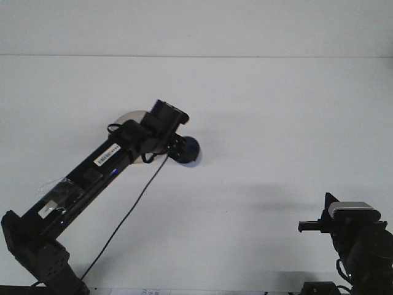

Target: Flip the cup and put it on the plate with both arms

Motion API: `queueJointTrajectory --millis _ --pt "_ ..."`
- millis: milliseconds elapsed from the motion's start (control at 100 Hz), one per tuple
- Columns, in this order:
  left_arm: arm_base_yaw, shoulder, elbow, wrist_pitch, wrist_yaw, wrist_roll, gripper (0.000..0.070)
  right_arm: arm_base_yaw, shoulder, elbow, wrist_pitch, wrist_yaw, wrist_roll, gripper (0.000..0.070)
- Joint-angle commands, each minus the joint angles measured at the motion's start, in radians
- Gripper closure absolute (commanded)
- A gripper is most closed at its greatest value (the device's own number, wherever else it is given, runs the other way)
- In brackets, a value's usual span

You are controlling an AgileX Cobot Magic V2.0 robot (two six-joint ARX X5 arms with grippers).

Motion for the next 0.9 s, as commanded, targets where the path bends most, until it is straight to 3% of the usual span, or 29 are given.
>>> queueJointTrajectory --millis 0,300,740,800,890 --pt "0.066 0.015 0.026 0.025 -0.029 -0.011 0.0690 0.002 0.003 0.008 0.009 0.000 0.010 0.0700" --pt "0.319 0.050 0.026 0.043 -0.032 -0.029 0.0690 0.002 0.003 0.008 0.009 0.007 0.011 0.0700" --pt "0.345 0.158 0.026 0.018 -0.032 -0.027 0.0686 0.002 0.003 0.008 0.009 0.007 0.011 0.0700" --pt "0.345 0.159 0.026 0.024 -0.032 -0.028 0.0651 0.002 0.003 0.008 0.009 0.007 0.011 0.0700" --pt "0.349 0.159 0.026 0.032 -0.031 -0.029 0.0434 0.002 0.003 0.008 0.009 0.007 0.011 0.0700"
